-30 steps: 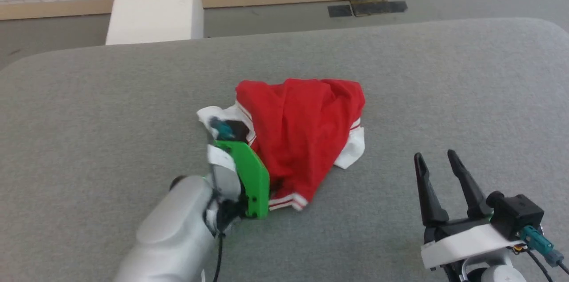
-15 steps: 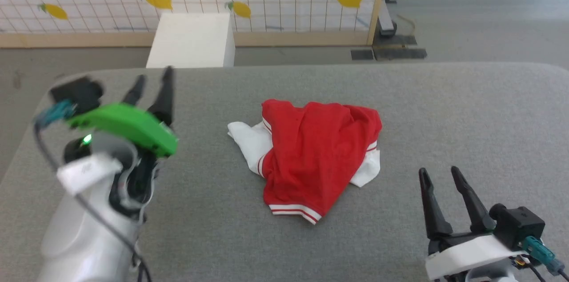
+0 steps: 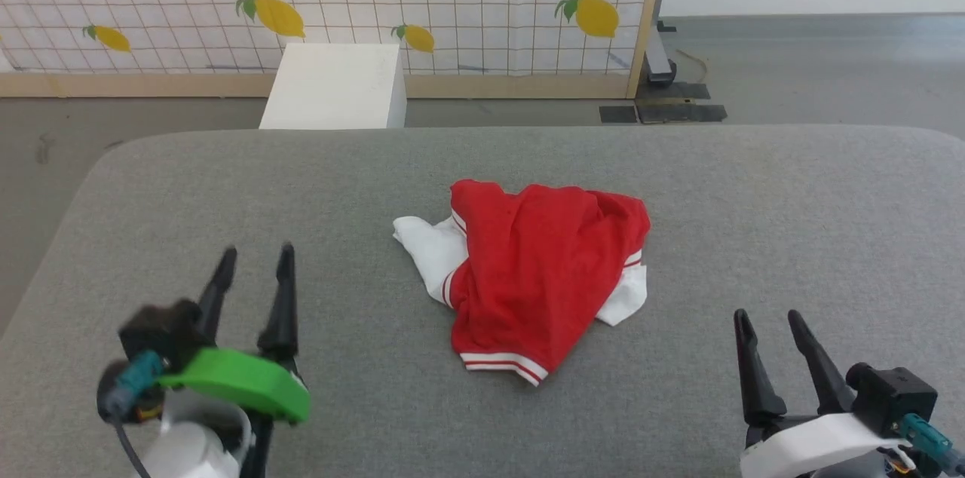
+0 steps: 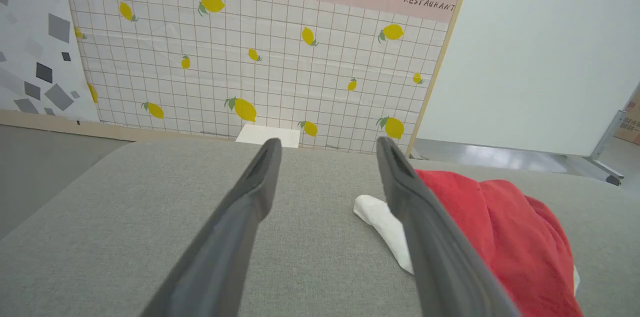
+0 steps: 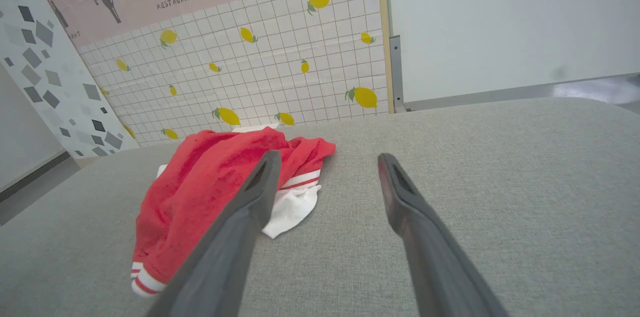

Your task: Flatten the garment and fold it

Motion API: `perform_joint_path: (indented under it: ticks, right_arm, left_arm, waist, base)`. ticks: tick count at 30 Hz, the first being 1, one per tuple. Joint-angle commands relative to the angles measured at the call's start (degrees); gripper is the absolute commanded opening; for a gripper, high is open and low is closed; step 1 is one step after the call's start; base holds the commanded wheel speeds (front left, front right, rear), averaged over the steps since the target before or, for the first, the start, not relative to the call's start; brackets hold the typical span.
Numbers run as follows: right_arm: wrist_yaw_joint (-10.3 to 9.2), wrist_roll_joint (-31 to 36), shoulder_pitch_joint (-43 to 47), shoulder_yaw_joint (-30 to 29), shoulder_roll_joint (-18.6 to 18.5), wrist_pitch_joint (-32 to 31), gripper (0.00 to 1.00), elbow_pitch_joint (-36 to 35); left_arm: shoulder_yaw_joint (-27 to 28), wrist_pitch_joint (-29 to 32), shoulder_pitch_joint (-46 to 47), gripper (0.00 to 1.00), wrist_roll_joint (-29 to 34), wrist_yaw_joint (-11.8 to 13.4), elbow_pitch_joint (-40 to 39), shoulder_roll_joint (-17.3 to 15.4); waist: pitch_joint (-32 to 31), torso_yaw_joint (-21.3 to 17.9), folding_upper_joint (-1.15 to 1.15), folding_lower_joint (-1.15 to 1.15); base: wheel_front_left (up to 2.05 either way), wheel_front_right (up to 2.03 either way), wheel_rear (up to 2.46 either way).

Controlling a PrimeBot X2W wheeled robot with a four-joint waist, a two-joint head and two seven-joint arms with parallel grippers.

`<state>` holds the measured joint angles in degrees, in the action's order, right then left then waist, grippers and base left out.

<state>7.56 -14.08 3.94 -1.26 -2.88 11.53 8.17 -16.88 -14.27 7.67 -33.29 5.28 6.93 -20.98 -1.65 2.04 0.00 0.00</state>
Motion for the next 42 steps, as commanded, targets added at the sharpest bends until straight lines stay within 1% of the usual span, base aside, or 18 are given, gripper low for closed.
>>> perform_joint_path:
  ticks: [1,8,10,12,18,23,29,31,33,36,39,40,41,42]
  right_arm:
    - [-0.08,0.3,0.8,0.2,0.0,-0.1,1.00,0.4]
    - [-0.08,0.0,-1.1,0.4,0.0,-1.2,1.00,1.9]
    - [-0.08,-1.1,-2.5,-0.2,0.0,-3.0,1.00,2.9]
    - [-0.08,-0.8,-5.0,-0.5,0.0,-5.4,1.00,3.9]
    - [-0.08,3.4,-16.8,-1.5,0.0,-15.9,1.00,9.0]
    - [-0.08,7.3,-27.0,1.6,0.0,-31.6,1.00,16.8]
    - [-0.08,13.5,-34.2,4.2,0.0,-45.0,1.00,23.6]
    - [-0.08,14.6,-35.1,4.8,0.0,-48.1,1.00,25.5]
    - [-0.08,15.5,-35.6,5.3,-0.1,-49.6,1.00,26.7]
    - [-0.08,15.7,-35.7,6.1,-0.1,-50.7,1.00,28.1]
    - [-0.08,15.4,-35.5,6.5,-0.2,-50.4,1.00,28.7]
    - [-0.08,15.2,-35.5,6.4,-0.2,-50.4,0.87,29.0]
    - [-0.08,15.1,-35.5,6.2,-0.3,-49.7,0.29,28.9]
    - [-0.08,15.0,-35.5,6.2,-0.4,-48.9,0.07,28.7]
  left_arm:
    - [-0.3,-0.4,-1.5,1.00,1.3,-0.1,-0.2,0.2]
    - [-1.0,-0.7,-4.1,1.00,3.9,-0.5,-0.1,1.9]
    - [-1.2,-0.7,-4.1,1.00,4.6,-0.7,-0.1,2.3]
    - [-1.3,-0.7,-3.8,1.00,5.3,-0.8,-0.4,2.7]
    - [-0.7,-0.7,-2.4,1.00,6.5,-1.8,-1.2,4.0]
    - [0.5,-0.7,-1.4,1.00,7.2,-2.5,-1.3,5.3]
    - [1.6,-0.7,-0.1,1.00,7.6,-3.9,-0.3,6.7]
    - [2.1,-0.7,0.4,1.00,7.9,-4.3,0.0,7.2]
    - [2.5,-0.7,0.7,1.00,8.2,-4.6,0.3,7.6]
    - [3.0,-0.7,1.1,1.00,8.6,-5.2,0.6,8.2]
    - [3.7,-0.7,1.3,1.00,9.0,-5.7,1.1,8.7]
    - [3.9,-0.7,1.3,1.00,9.1,-5.9,1.2,8.9]
    - [4.1,-0.7,1.2,1.00,9.2,-6.0,1.4,9.0]
    - [4.3,-0.7,1.2,1.00,9.3,-6.1,1.6,9.1]
  waist:
    - [0.3,-0.2,0.00,0.00]
    - [1.6,-0.2,0.00,0.00]
    - [2.2,0.2,0.00,0.00]
    - [3.1,0.4,0.00,0.00]
    - [6.5,2.2,0.00,0.00]
    - [9.3,3.7,0.00,0.00]
    - [12.0,5.8,0.00,0.00]
    - [12.8,6.4,0.00,0.00]
    - [13.5,6.9,0.00,0.00]
    - [14.2,7.4,0.00,0.00]
    - [14.6,7.4,0.00,0.00]
    - [14.5,7.4,0.00,0.00]
    - [14.4,7.2,0.00,0.00]
    - [14.3,7.1,0.00,0.00]
  base:
    - [0.00,0.00,0.00]
    - [0.00,0.00,0.00]
    - [0.00,0.00,0.00]
    - [0.00,0.00,0.00]
    - [0.00,0.00,0.00]
    - [0.00,0.00,0.00]
    - [0.00,0.00,0.00]
    - [0.00,0.00,0.00]
    - [0.00,0.00,0.00]
    - [0.00,0.00,0.00]
    - [0.00,0.00,0.00]
    - [0.00,0.00,0.00]
    - [0.00,0.00,0.00]
    - [0.00,0.00,0.00]
